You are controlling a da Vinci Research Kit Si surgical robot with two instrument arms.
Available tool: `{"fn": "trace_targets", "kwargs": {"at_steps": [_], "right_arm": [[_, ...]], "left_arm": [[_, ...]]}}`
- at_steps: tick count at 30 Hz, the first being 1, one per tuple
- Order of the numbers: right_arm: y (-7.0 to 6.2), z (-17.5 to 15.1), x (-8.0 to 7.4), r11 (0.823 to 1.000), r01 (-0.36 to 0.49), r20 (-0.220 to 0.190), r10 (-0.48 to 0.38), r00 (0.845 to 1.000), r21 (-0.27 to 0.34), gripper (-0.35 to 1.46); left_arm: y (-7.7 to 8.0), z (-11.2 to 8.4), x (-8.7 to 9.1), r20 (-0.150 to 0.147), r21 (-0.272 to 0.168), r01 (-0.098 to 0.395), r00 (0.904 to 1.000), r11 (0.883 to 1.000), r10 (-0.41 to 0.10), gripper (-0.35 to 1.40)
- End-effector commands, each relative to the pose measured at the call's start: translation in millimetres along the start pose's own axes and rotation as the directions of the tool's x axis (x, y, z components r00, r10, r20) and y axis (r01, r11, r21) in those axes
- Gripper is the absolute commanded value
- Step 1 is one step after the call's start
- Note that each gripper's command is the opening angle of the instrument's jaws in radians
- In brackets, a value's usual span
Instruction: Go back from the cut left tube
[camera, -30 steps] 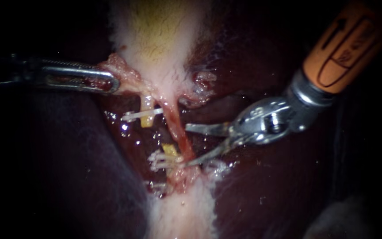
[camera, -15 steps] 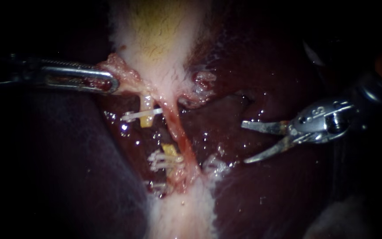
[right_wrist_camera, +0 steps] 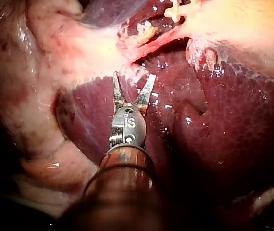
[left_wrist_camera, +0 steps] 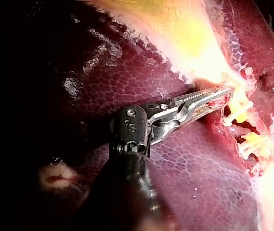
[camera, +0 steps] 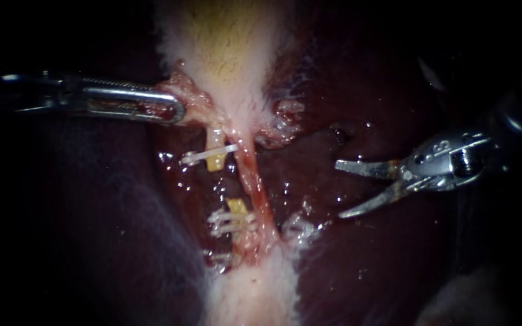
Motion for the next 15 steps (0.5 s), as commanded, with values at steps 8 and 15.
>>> {"fn": "trace_targets", "kwargs": {"at_steps": [8,15], "right_arm": [[0.0,-0.1,0.0,1.0,0.001,0.0,-0.001,1.0,0.001,1.45],[0.0,-0.1,0.0,1.0,0.0,0.0,0.0,1.0,0.002,1.45]], "left_arm": [[-0.9,1.3,-0.8,0.004,-0.003,-0.007,1.0,1.0,0.007,-0.35],[-0.9,1.2,-0.8,0.004,-0.003,-0.007,1.0,1.0,0.007,-0.35]]}}
